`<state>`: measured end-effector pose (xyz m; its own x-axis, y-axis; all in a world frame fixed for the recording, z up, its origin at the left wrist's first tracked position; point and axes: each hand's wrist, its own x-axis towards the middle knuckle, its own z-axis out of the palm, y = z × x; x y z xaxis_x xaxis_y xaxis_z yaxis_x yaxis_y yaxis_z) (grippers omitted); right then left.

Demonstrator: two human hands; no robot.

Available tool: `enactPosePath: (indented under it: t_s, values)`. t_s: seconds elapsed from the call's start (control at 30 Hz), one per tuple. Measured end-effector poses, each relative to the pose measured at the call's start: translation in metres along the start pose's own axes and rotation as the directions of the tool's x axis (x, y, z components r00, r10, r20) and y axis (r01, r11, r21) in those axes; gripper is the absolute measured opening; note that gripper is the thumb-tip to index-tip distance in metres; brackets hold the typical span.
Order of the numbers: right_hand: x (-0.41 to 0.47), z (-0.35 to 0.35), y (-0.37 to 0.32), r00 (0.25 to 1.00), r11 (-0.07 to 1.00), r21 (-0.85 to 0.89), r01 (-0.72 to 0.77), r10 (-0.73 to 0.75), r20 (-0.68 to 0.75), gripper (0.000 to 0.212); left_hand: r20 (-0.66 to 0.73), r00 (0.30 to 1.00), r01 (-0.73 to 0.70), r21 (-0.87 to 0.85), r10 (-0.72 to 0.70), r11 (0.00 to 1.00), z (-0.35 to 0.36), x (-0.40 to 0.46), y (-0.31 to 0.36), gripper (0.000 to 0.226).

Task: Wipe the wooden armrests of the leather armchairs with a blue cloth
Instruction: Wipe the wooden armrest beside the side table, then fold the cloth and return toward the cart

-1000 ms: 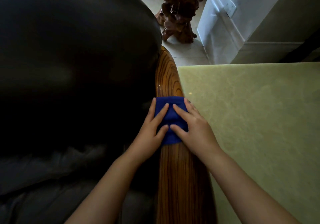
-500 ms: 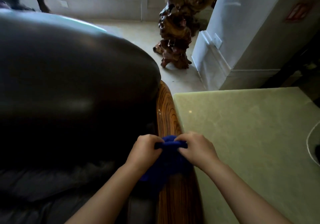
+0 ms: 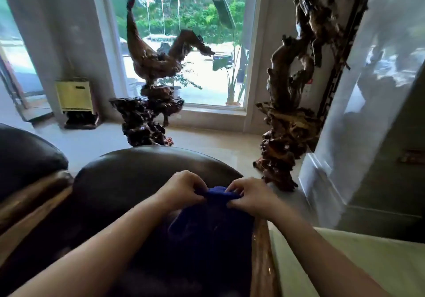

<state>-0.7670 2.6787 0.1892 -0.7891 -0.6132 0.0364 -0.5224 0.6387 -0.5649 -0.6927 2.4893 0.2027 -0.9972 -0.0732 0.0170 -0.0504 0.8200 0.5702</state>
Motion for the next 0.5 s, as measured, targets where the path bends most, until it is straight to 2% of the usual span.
enactPosePath:
  t_s: [0.23, 0.37, 0.5]
  values:
    - [-0.011, -0.023, -0.194, 0.957, 0.953, -0.089, 0.288, -0.291, -0.017, 0.024, -0.179, 0.984, 0.042, 0.141, -0.016, 0.989, -0.163, -0.125, 0.003, 0.016]
    - [-0.025, -0.004, -0.299, 0.909, 0.902, -0.124, 0.414, -0.416, 0.017, 0.020, -0.236, 0.970, 0.071, 0.072, -0.053, 0.995, -0.230, -0.209, -0.023, 0.013]
    - [-0.041, 0.043, -0.396, 0.869, 0.860, -0.127, 0.494, -0.488, 0.080, 0.016, -0.249, 0.962, 0.120, 0.013, -0.113, 0.993, -0.279, -0.297, -0.073, 0.015]
